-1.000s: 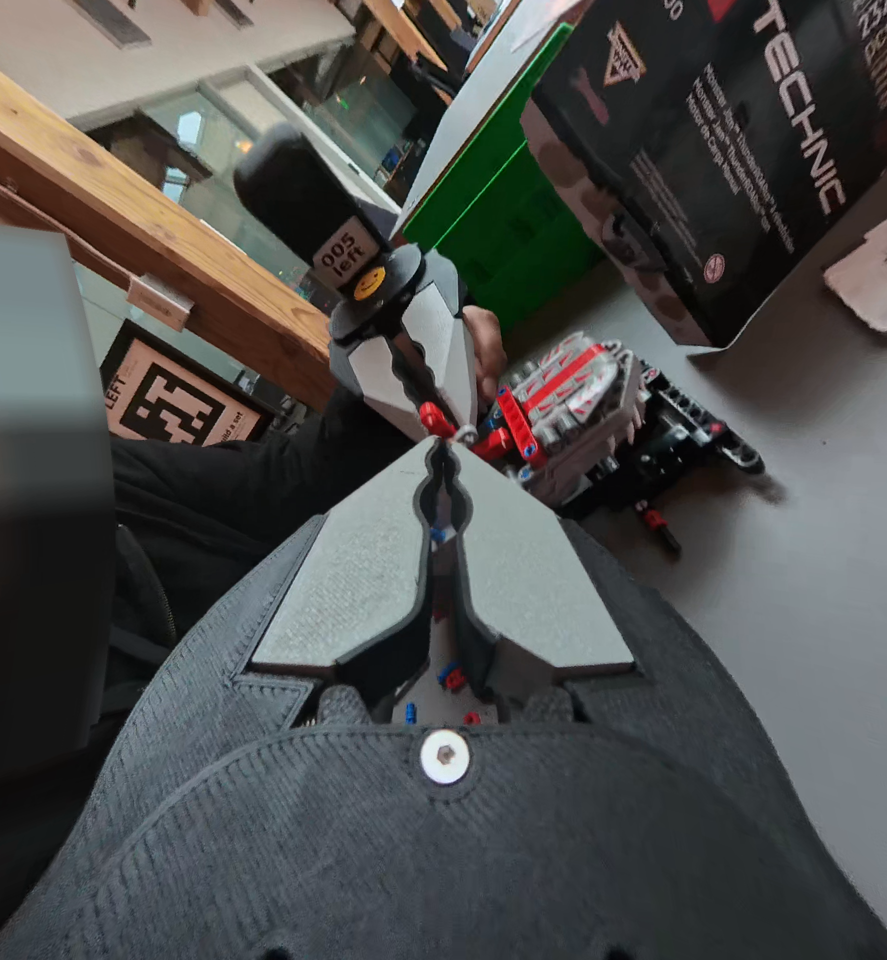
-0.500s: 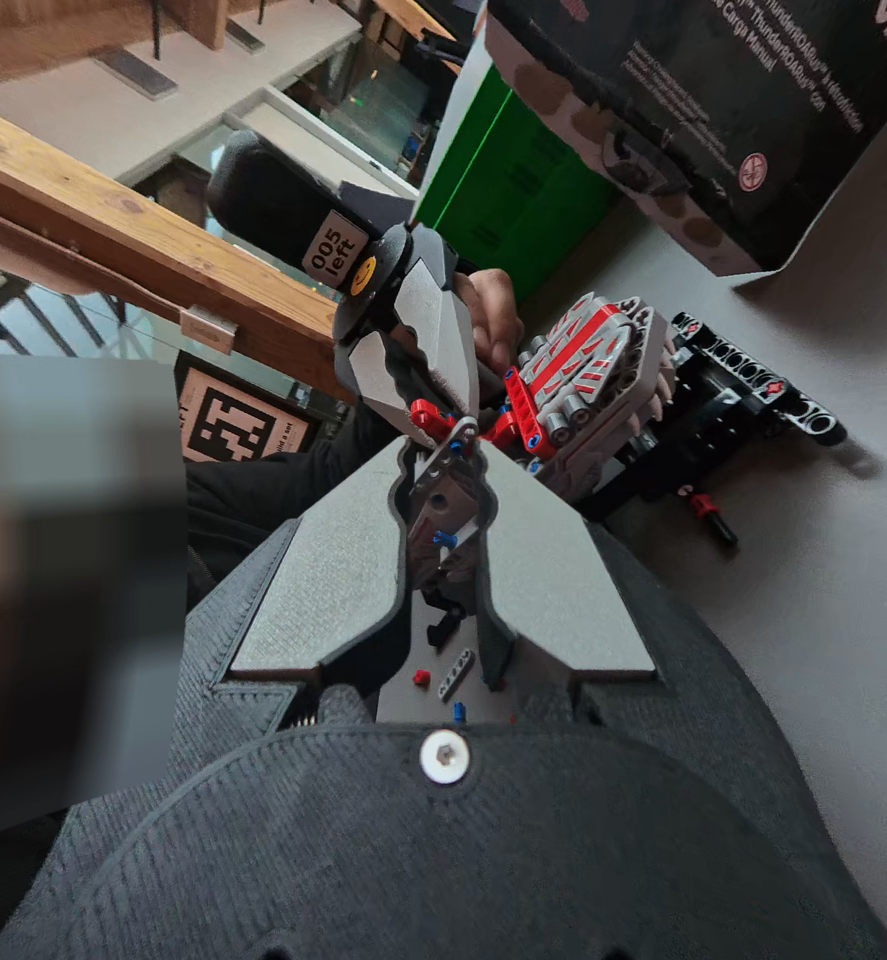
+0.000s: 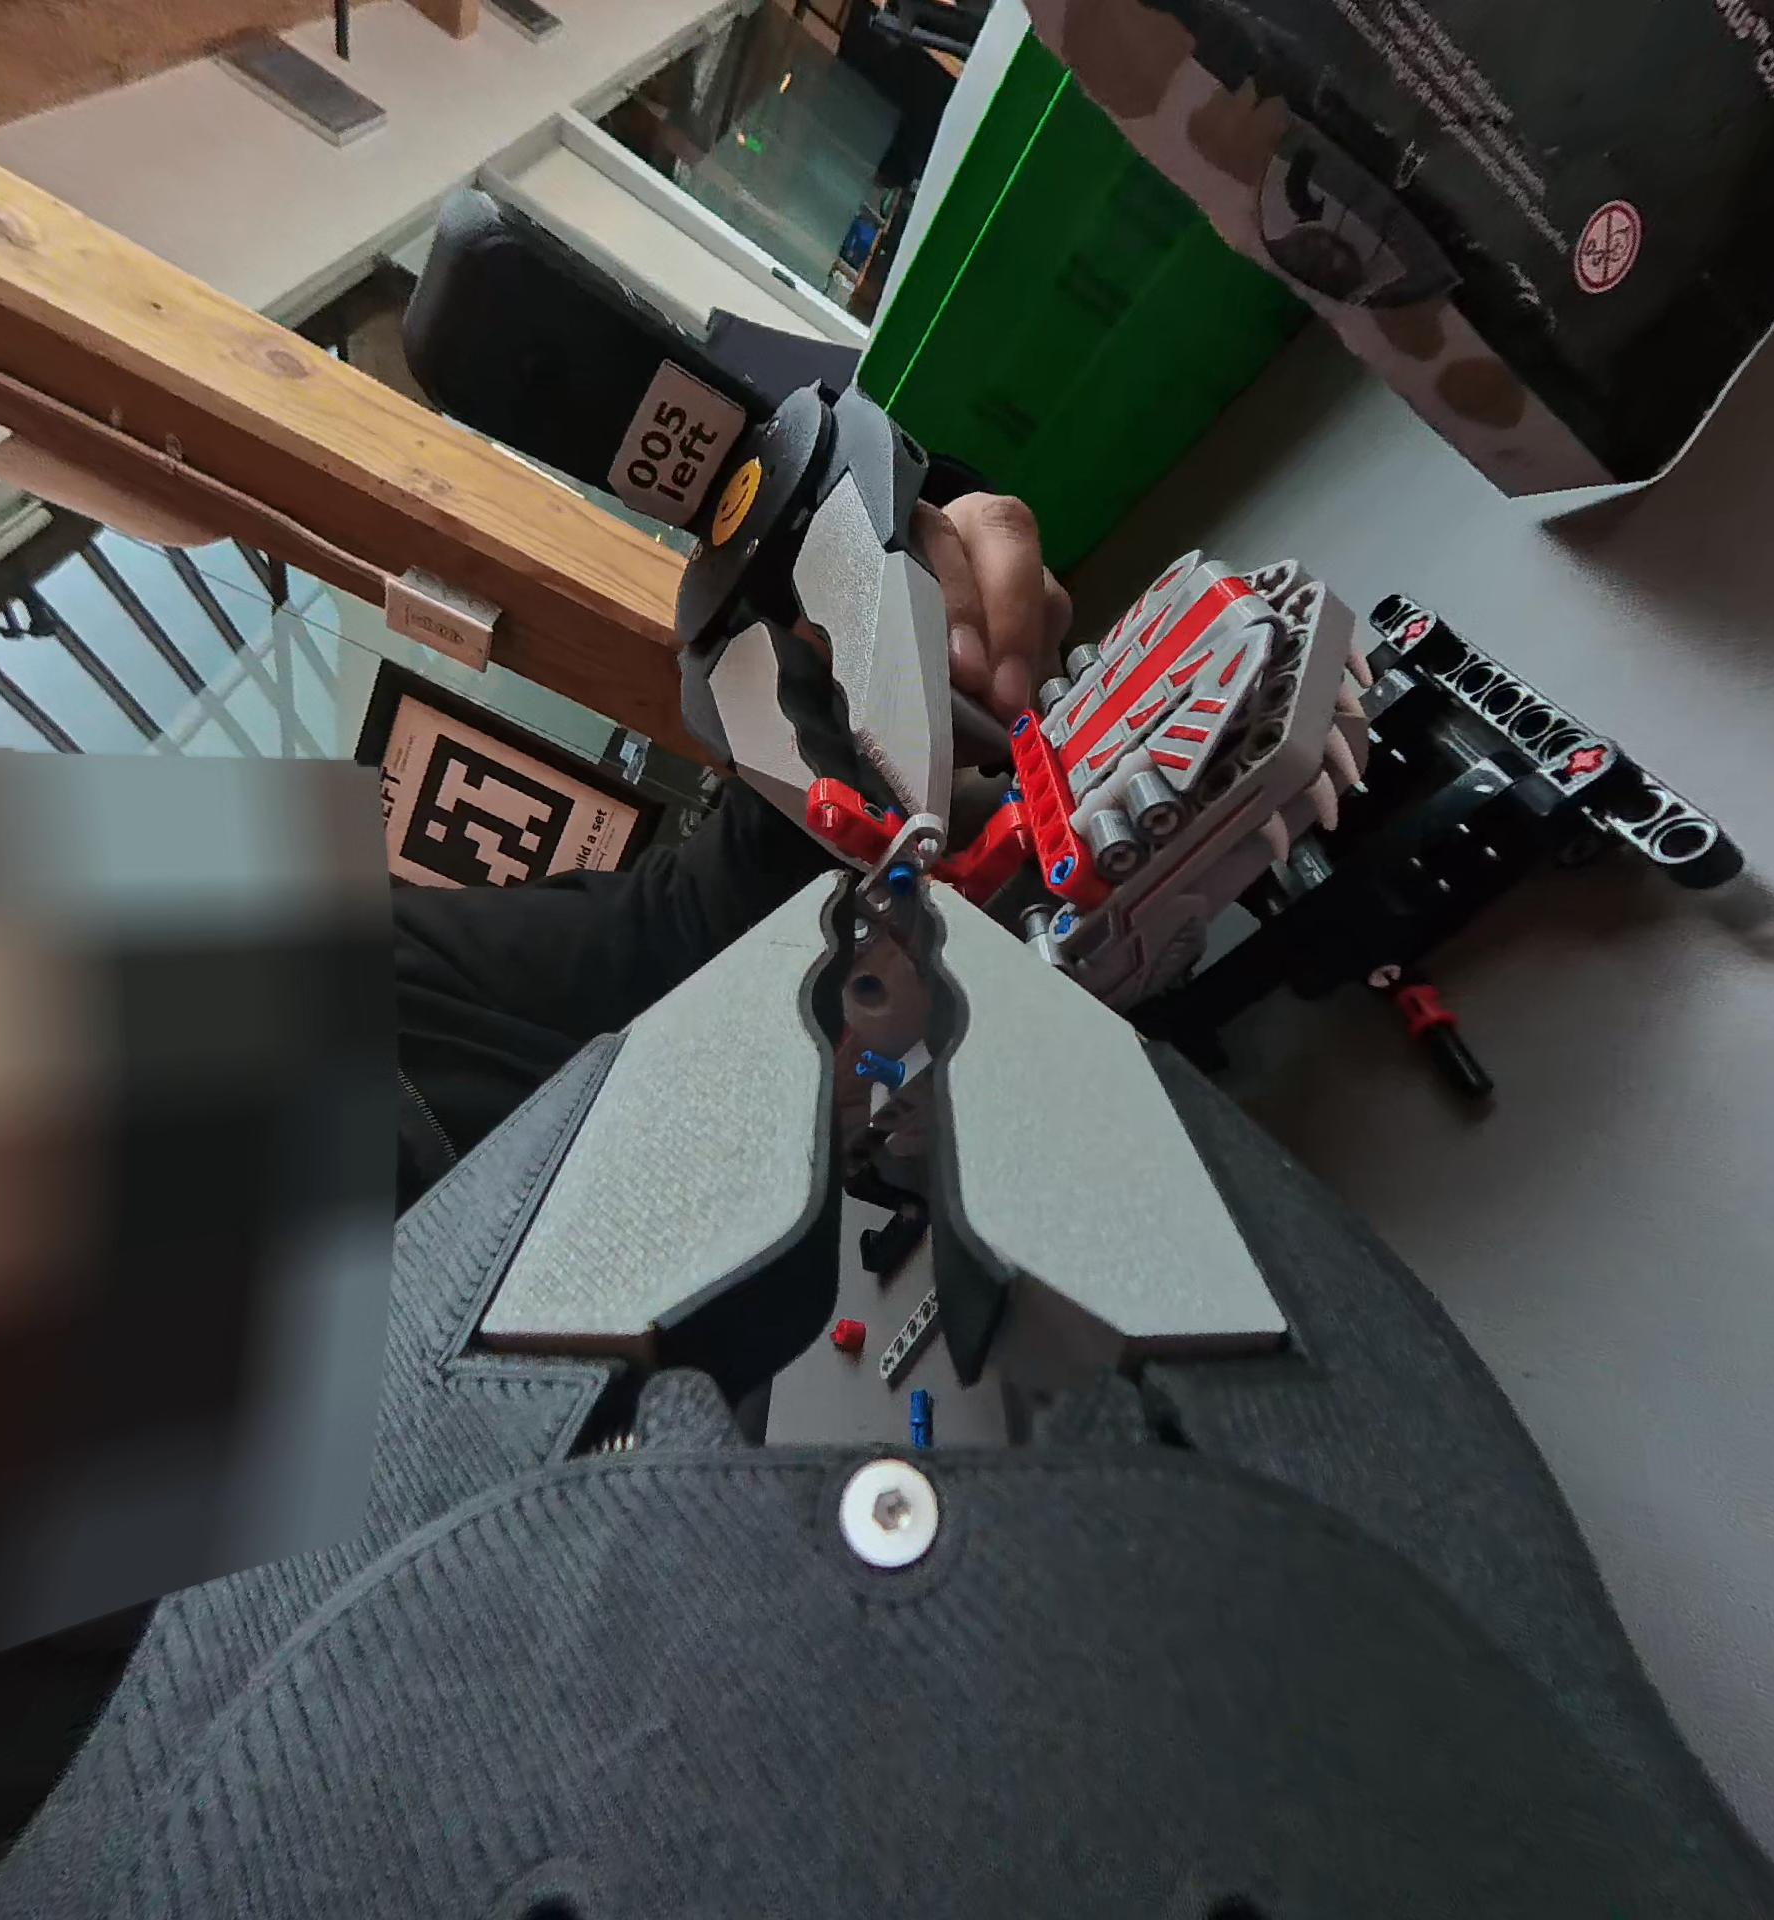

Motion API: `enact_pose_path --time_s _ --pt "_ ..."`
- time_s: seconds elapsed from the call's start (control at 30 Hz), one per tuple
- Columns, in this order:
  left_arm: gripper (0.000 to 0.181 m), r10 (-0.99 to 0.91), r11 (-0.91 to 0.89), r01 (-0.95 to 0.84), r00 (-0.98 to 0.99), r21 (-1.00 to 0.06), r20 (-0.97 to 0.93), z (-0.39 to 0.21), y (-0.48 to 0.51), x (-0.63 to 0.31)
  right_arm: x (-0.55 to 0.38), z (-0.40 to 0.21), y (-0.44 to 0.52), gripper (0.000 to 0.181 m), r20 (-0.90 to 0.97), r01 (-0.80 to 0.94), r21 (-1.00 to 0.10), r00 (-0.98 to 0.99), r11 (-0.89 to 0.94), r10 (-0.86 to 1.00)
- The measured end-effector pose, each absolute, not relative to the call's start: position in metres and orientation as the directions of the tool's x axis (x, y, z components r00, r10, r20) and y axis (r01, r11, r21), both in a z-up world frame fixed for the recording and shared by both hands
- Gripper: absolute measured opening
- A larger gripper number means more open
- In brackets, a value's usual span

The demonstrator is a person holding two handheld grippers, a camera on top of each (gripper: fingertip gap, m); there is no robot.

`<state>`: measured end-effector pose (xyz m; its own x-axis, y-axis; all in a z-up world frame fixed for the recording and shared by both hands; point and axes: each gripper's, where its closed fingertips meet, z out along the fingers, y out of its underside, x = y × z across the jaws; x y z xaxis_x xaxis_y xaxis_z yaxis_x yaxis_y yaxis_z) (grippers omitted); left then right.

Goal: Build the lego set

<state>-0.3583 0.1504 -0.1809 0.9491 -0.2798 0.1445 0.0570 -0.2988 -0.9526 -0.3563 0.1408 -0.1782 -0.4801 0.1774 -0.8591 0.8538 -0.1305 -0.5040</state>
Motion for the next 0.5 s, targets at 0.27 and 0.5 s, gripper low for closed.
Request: enact_pose_path --time_s 0.27,0.5 --pt "0.006 -0.252 -0.288 -0.011 0.965 -0.958 0.065 -0.1812 0.1527 -0.3588 -0.3577 -0.1772 0.1405 0.006 -0.844 0.832 -0.533 -0.512 -0.151 0.157" --pt "0.006 -0.242 -0.295 -0.135 0.968 -0.946 -0.063 -0.1812 0.1488 -0.3634 -0.3602 -0.1774 0.1417 0.003 -0.839 0.823 -0.542 -0.518 -0.17 0.163"
